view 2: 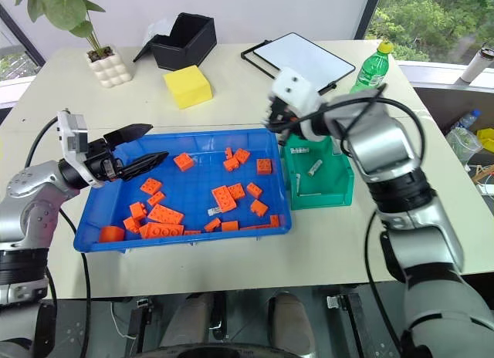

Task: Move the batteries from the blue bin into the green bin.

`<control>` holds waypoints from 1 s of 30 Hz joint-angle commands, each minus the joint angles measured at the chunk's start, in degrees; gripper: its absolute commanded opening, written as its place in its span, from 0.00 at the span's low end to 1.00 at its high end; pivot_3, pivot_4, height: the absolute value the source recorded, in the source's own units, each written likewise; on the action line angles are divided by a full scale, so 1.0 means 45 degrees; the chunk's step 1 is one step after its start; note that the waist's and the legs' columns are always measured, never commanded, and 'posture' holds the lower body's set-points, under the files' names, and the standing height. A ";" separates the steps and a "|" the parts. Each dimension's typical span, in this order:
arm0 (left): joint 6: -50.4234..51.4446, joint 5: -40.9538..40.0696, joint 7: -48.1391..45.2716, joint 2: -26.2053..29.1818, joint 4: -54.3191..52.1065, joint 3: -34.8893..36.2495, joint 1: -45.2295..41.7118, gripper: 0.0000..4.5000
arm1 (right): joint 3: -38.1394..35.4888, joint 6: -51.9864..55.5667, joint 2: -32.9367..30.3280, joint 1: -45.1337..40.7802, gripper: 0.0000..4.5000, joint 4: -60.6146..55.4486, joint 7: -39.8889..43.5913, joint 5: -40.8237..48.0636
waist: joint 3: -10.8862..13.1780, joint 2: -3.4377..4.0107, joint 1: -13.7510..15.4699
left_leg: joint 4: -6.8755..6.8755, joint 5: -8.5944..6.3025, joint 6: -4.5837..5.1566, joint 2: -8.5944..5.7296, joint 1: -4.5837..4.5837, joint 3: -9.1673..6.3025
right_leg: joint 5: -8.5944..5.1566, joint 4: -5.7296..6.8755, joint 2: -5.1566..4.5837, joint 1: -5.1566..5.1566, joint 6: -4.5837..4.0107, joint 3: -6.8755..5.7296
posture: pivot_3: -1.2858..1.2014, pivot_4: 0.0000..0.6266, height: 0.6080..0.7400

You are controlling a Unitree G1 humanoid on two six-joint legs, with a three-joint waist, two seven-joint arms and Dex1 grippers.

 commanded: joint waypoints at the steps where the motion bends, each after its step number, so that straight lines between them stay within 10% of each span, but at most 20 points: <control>1: -0.0317 0.0131 -0.0167 0.0037 0.0202 0.0002 -0.0460 1.00 | -0.0943 0.0445 -0.0659 0.0425 0.01 -0.1220 -0.0257 0.0208 | 0.0000 0.0000 -0.0028 | 0.0000 0.0000 0.0000 0.0002 0.0001 -0.0001 | 0.0000 0.0000 0.0002 -0.0001 0.0000 0.0000 | 0.52 0.24 1.00; 13: -0.0226 -0.0116 -0.0297 -0.0066 0.1128 0.0175 -0.1080 1.00 | -0.1989 0.2294 -0.0774 0.2884 0.01 -0.3593 -0.1570 0.1028 | 0.0000 0.0000 0.0062 | 0.0009 0.0000 0.0000 0.0004 0.0002 -0.0005 | 0.0000 -0.0001 0.0004 0.0010 0.0000 0.0003 | 0.52 0.24 1.00; 22: -0.0209 -0.0046 -0.0382 0.0060 0.1121 0.0202 -0.1098 1.00 | -0.3215 0.2549 0.0638 0.4041 0.98 -0.3747 -0.3975 0.1054 | 0.0000 0.0000 0.0284 | 0.0012 0.0007 -0.0011 0.0004 0.0004 -0.0002 | 0.0000 0.0000 0.0009 0.0010 0.0000 0.0004 | 0.52 0.24 1.00; 30: -0.0267 0.0117 -0.0456 0.0082 0.1452 0.0170 -0.1263 1.00 | -0.4837 -0.0052 0.2576 0.4490 0.99 -0.3076 -0.4651 0.2002 | -0.0001 -0.0002 0.0295 | 0.0011 0.0008 -0.0012 0.0005 0.0004 -0.0002 | 0.0000 0.0000 0.0019 0.0010 0.0000 0.0005 | 0.52 0.24 1.00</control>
